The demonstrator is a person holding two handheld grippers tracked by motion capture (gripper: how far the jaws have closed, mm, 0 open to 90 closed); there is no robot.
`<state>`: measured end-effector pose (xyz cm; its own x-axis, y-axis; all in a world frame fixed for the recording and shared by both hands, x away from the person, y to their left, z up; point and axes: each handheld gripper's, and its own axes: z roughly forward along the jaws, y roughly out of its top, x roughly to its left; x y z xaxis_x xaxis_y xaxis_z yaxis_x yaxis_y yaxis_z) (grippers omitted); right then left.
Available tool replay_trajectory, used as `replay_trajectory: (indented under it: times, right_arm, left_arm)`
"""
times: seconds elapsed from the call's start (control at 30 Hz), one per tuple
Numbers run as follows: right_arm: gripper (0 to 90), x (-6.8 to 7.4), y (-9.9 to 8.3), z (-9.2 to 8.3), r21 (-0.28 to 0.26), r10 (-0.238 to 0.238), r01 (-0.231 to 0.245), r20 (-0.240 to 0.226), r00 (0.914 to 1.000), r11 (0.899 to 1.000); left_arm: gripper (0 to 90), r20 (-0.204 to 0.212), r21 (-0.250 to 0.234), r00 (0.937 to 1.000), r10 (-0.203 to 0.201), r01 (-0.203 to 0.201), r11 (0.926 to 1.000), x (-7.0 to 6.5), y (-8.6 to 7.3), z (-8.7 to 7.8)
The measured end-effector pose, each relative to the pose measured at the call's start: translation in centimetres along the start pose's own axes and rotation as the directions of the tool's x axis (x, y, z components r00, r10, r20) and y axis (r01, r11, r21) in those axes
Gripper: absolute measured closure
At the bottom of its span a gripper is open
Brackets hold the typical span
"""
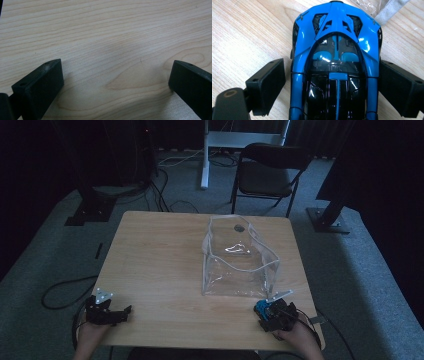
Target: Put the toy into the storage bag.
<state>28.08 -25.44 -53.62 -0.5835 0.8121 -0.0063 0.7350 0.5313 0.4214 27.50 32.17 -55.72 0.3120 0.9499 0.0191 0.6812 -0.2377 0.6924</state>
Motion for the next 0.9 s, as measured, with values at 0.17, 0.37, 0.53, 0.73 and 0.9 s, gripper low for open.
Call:
replay_trajectory:
  times: [0.17, 0.37, 0.53, 0.73, 0.9]
  right_arm:
    - [24.7, -0.1, -0.1, -0.4, -0.019, 0.019, -0.018, 0.008, 0.9998, 1.000]
    - [25.0, 0.0, -0.3, -0.4, -0.041, 0.038, -0.038, 0.016, 0.9991, 0.998]
    - [25.8, -0.6, -0.4, -0.7, -0.055, 0.066, -0.067, -0.013, 0.9977, 0.996]
    - [26.2, -1.0, -0.6, -1.8, -0.109, 0.094, -0.095, -0.019, 0.9954, 0.989]
    - [26.2, -1.8, -1.1, -3.5, -0.166, 0.113, -0.118, -0.041, 0.9927, 0.979]
  left_arm:
    - [0.3, 0.007, 0.001, 0.9999, 0.008, -0.008, 1.0000, 0.1, 0.0, 0.0]
    - [0.3, 0.018, -0.001, 0.9997, 0.020, -0.019, 0.9998, 0.2, 0.1, 0.1]
    - [0.3, 0.026, -0.001, 0.9992, 0.029, -0.029, 0.9996, 0.3, 0.2, 0.2]
    - [0.3, 0.022, -0.002, 0.9994, 0.026, -0.026, 0.9997, 0.3, 0.3, 0.2]
    - [0.3, 0.031, -0.001, 0.9990, 0.034, -0.034, 0.9994, 0.4, 0.3, 0.3]
